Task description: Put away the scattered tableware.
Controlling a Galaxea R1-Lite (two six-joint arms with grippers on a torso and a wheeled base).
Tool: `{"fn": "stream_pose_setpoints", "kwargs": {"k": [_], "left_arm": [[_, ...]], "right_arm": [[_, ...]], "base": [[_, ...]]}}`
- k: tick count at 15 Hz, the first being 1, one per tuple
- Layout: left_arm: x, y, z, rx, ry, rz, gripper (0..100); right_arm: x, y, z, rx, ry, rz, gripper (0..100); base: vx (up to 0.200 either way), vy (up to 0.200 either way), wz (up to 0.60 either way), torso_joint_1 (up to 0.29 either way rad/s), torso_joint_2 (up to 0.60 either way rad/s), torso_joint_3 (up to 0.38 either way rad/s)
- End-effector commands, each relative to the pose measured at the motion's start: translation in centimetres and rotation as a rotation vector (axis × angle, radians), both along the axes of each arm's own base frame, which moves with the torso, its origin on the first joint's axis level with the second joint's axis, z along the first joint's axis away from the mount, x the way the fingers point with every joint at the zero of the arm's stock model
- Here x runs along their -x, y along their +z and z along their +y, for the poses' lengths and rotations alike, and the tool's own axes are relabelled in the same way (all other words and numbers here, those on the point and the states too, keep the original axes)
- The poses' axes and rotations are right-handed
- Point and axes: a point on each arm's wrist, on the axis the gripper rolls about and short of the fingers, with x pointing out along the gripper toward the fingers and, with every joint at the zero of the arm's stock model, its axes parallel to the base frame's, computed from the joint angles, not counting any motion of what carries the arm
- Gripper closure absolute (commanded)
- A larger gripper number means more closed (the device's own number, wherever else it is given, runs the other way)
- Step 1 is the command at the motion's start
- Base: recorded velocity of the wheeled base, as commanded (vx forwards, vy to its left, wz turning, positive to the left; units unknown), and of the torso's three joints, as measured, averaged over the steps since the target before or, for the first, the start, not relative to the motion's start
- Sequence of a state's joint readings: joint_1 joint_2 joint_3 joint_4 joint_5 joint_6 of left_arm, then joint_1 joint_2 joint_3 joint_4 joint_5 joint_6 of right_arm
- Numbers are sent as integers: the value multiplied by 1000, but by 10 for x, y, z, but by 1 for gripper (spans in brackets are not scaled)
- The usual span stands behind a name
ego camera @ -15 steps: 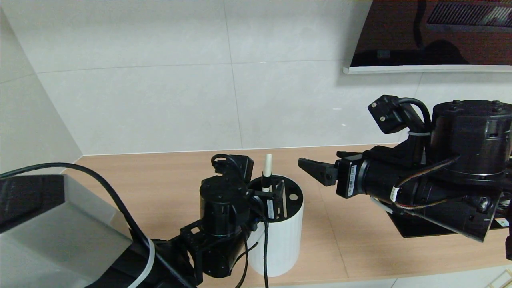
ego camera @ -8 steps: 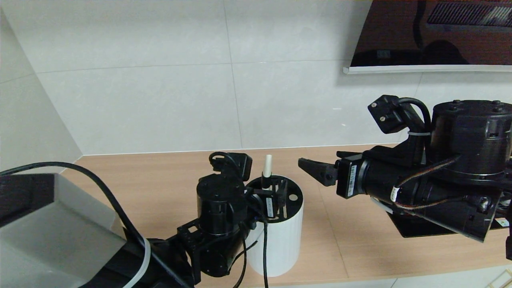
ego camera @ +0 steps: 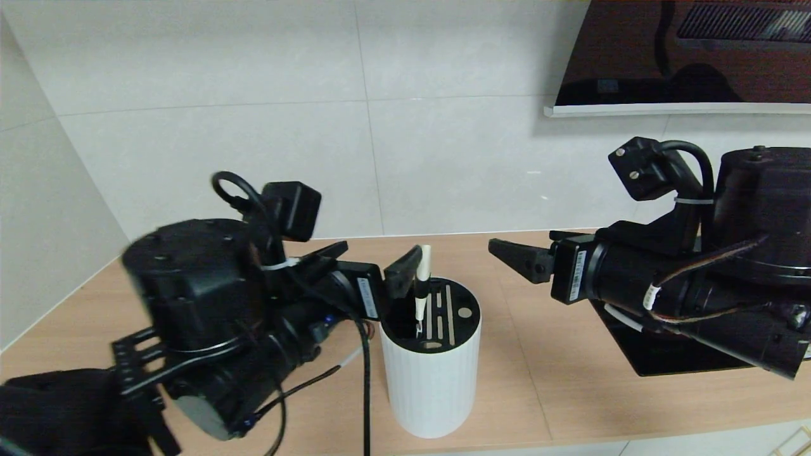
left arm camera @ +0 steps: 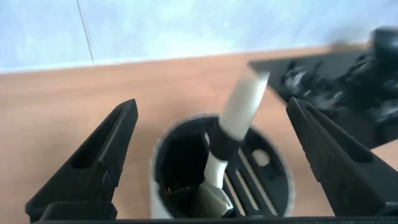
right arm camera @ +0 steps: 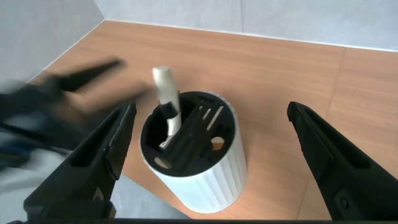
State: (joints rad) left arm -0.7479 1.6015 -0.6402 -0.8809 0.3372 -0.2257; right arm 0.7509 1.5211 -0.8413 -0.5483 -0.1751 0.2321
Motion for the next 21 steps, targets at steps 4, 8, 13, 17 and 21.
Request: {"fn": "stream_pose_setpoints", "kwargs": {"k": [4,8,13,17,21], "left_arm": [[109,56,121,42,-153,-17,0],[185,58,169,95,-86,-153,0],[249,29,191,16,96,-249,0],[283,10,194,-101,254,-365,0],[282,9,191,-157,438,-363,0]], "right_arm": [[22,18,-56,-52,-137,-69,0],[85,29,-110,-121,-197,-207,0],[152,13,-169,-123,-445,-267,0],[230,-21,-192,88,-638,-518,0],[254,-49,-193,175,-715,-541,0]], "base": [[0,0,0,0,0,0],[0,0,0,0,0,0],[0,0,0,0,0,0],[0,0,0,0,0,0],[0,0,0,0,0,0]]}}
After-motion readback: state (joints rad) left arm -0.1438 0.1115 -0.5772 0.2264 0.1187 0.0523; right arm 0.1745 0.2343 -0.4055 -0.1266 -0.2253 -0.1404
